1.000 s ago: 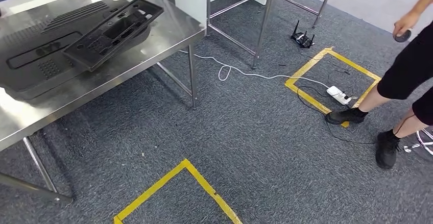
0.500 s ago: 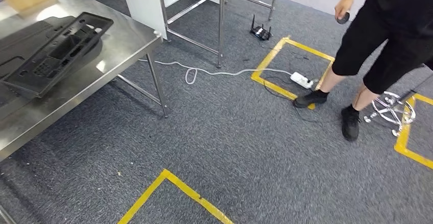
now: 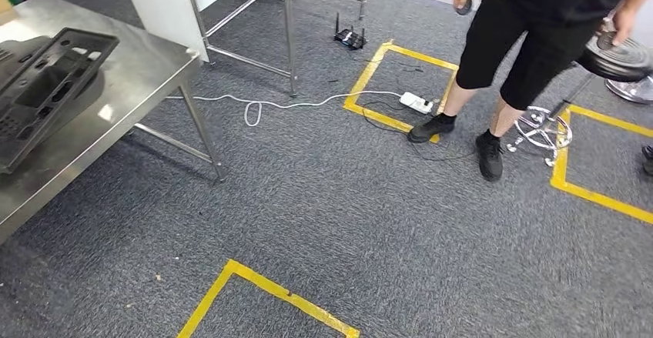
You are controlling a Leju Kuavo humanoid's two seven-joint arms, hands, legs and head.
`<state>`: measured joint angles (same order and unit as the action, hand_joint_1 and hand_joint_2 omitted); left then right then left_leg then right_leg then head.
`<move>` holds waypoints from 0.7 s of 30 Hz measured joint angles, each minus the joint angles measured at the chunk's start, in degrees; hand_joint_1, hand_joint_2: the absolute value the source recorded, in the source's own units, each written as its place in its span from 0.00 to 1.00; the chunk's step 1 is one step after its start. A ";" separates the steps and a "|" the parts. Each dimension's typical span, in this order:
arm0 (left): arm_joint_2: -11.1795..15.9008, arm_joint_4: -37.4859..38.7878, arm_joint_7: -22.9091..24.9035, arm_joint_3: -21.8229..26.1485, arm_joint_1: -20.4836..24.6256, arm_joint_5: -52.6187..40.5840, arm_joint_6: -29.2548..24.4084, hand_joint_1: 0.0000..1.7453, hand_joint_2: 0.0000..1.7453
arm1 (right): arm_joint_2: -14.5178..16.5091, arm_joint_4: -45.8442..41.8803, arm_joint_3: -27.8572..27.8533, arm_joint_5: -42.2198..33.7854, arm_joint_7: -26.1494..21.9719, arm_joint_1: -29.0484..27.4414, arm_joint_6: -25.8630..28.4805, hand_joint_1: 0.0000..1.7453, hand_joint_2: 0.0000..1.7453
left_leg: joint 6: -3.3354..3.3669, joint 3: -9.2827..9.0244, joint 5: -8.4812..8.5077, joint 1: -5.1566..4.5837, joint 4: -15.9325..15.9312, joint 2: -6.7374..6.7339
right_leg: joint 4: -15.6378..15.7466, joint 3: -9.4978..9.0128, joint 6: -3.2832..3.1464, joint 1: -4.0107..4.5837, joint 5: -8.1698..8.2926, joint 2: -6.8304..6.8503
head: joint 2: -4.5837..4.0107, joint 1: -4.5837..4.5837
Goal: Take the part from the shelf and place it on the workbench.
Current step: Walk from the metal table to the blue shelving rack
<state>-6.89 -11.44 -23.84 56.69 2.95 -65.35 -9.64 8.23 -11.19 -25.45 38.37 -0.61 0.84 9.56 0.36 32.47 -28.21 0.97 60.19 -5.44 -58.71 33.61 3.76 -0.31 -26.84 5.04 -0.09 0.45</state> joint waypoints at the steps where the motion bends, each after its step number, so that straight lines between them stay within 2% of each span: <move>1: -0.03 0.01 0.10 0.01 0.02 0.00 -0.02 0.00 0.00 | -0.02 0.00 0.01 0.01 0.02 0.08 -0.05 0.00 0.00 | -0.40 -0.32 -0.08 -0.05 -0.20 -0.67 | 0.29 0.03 -0.48 0.16 0.17 -0.11 | 0.00 -0.02; 2: -0.06 0.01 0.19 0.01 0.08 0.00 -0.03 0.00 0.00 | -0.04 0.00 0.01 0.01 0.03 0.10 -0.09 0.00 0.00 | -0.81 -0.72 -0.12 0.00 -0.49 -1.38 | 0.50 0.07 -0.95 0.23 0.36 -0.98 | 0.00 -0.03; 3: -0.08 0.01 0.26 0.01 0.17 0.00 -0.05 0.00 0.00 | -0.07 0.00 0.00 0.01 0.05 0.01 -0.14 0.00 0.00 | -1.20 -1.03 -0.26 0.12 -0.53 -1.41 | 0.80 -0.22 -1.41 -0.08 0.73 -1.78 | 0.00 -0.09; 4: -0.09 0.01 0.31 0.02 0.21 0.00 -0.07 0.00 0.00 | -0.08 0.00 0.00 0.01 0.08 -0.06 -0.17 0.00 0.00 | -1.47 -1.06 -0.87 0.22 0.09 -0.50 | 1.11 -0.58 -1.83 -0.41 1.11 -2.55 | 0.00 -0.21; 5: -0.08 0.01 0.34 0.02 0.22 -0.01 -0.09 0.00 0.00 | -0.08 0.00 -0.01 0.01 0.12 -0.12 -0.20 0.00 0.00 | -1.64 -0.53 -2.15 0.30 1.87 1.03 | 1.41 -0.96 -2.23 -0.76 1.47 -3.28 | 0.00 -0.41; 6: -0.06 0.01 0.37 0.04 0.16 -0.01 -0.10 0.00 0.00 | -0.05 0.00 -0.01 0.01 0.15 -0.15 -0.25 0.00 0.00 | -1.70 0.69 -3.90 0.39 4.87 2.95 | 1.52 -1.25 -2.50 -1.04 1.71 -4.00 | 0.00 -0.62; 7: -0.04 0.01 0.39 0.06 0.09 -0.02 -0.10 0.00 0.00 | -0.02 0.00 -0.01 0.01 0.17 -0.14 -0.28 0.00 0.00 | -1.70 2.40 -5.81 0.36 8.60 4.40 | 1.50 -1.27 -2.68 -0.95 1.73 -4.74 | 0.00 -0.78; 8: -0.04 0.02 0.44 0.08 0.00 -0.02 -0.10 0.00 0.00 | 0.02 0.01 -0.02 0.01 0.17 -0.13 -0.32 0.00 0.00 | -1.73 4.11 -7.14 0.33 12.01 5.11 | 1.48 -1.29 -2.78 -0.85 1.73 -5.58 | 0.00 -0.87; 9: -0.04 0.02 0.54 0.09 -0.08 -0.03 -0.10 0.00 0.00 | 0.03 0.01 -0.02 0.01 0.16 -0.15 -0.33 0.00 0.00 | -1.75 5.32 -7.44 0.31 14.06 5.41 | 1.45 -1.33 -2.81 -0.76 1.70 -6.46 | 0.00 -0.89; 10: -0.03 0.03 0.70 0.10 -0.14 -0.04 -0.11 0.00 0.00 | 0.04 0.02 -0.02 0.01 0.16 -0.18 -0.34 0.00 0.00 | -1.74 5.63 -6.56 0.32 14.04 5.54 | 1.40 -1.38 -2.82 -0.71 1.67 -7.39 | 0.00 -0.90; 11: -0.01 0.02 0.86 0.10 -0.17 -0.05 -0.11 0.00 0.00 | 0.03 0.02 -0.02 0.01 0.19 -0.21 -0.34 0.00 0.00 | -1.71 4.92 -4.69 0.38 11.88 5.70 | 1.32 -1.46 -2.79 -0.71 1.64 -8.30 | 0.00 -0.90; 12: 0.01 0.02 1.02 0.10 -0.18 -0.07 -0.13 0.00 0.00 | 0.03 0.01 -0.02 0.03 0.24 -0.22 -0.36 0.00 0.00 | -1.71 3.49 -2.38 0.54 8.18 6.32 | 1.15 -1.49 -2.66 -0.74 1.55 -9.18 | 0.00 -0.90; 14: 0.01 0.04 1.27 0.10 -0.14 -0.10 -0.14 0.00 0.00 | 0.03 0.00 -0.02 0.13 0.34 -0.18 -0.37 0.00 0.00 | -1.73 0.92 0.17 0.83 1.96 8.48 | 0.62 -1.21 -2.16 -0.59 1.28 -10.62 | 0.00 -0.90; 15: -0.01 0.05 1.37 0.10 -0.09 -0.12 -0.15 0.00 0.00 | 0.03 0.01 -0.02 0.19 0.38 -0.19 -0.38 0.00 0.00 | -1.63 0.35 0.47 0.82 0.50 9.22 | 0.44 -0.95 -1.81 -0.57 1.21 -11.13 | 0.00 -0.86; 16: -0.03 0.05 1.44 0.10 -0.02 -0.14 -0.16 0.00 0.00 | 0.02 0.01 -0.02 0.22 0.40 -0.24 -0.38 0.00 0.00 | -1.41 0.29 0.24 0.64 0.29 9.35 | 0.43 -0.55 -1.50 -0.58 1.24 -11.57 | 0.00 -0.84; 17: -0.05 0.05 1.45 0.10 0.05 -0.15 -0.18 0.00 0.00 | 0.02 0.02 -0.02 0.25 0.42 -0.33 -0.38 0.00 0.00 | -1.01 0.30 0.37 0.46 0.21 8.78 | 0.51 -0.22 -1.17 -0.66 1.31 -12.00 | 0.00 -0.81; 18: -0.06 0.05 1.46 0.10 0.10 -0.16 -0.22 0.00 0.00 | -0.01 0.02 -0.02 0.27 0.45 -0.44 -0.38 0.00 0.00 | -0.60 0.28 0.50 0.39 0.08 8.23 | 0.48 0.04 -0.89 -0.77 1.34 -12.08 | 0.00 -0.81; 19: -0.06 0.04 1.45 0.11 0.15 -0.16 -0.32 0.00 0.00 | -0.03 0.02 -0.02 0.28 0.47 -0.53 -0.40 0.00 0.00 | -0.15 0.25 0.60 0.39 -0.06 7.71 | -0.11 0.50 -0.71 -0.70 1.04 -11.31 | 0.00 -0.78; 21: -0.06 0.02 1.45 0.13 0.16 -0.28 -0.66 0.00 0.00 | -0.04 0.02 -0.02 0.33 0.53 -0.43 -0.54 0.00 0.00 | 0.62 0.26 0.74 0.45 -0.28 6.41 | -4.49 2.76 -0.75 -0.59 -1.04 -8.48 | 0.00 -0.44</move>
<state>-6.95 -11.42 -22.39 56.81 3.12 -65.63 -10.31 8.19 -11.17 -25.46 38.70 -0.08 0.41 9.02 0.98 32.73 -27.46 1.42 59.91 0.97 -63.20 36.37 3.01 -0.89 -27.89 -3.44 -0.09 0.01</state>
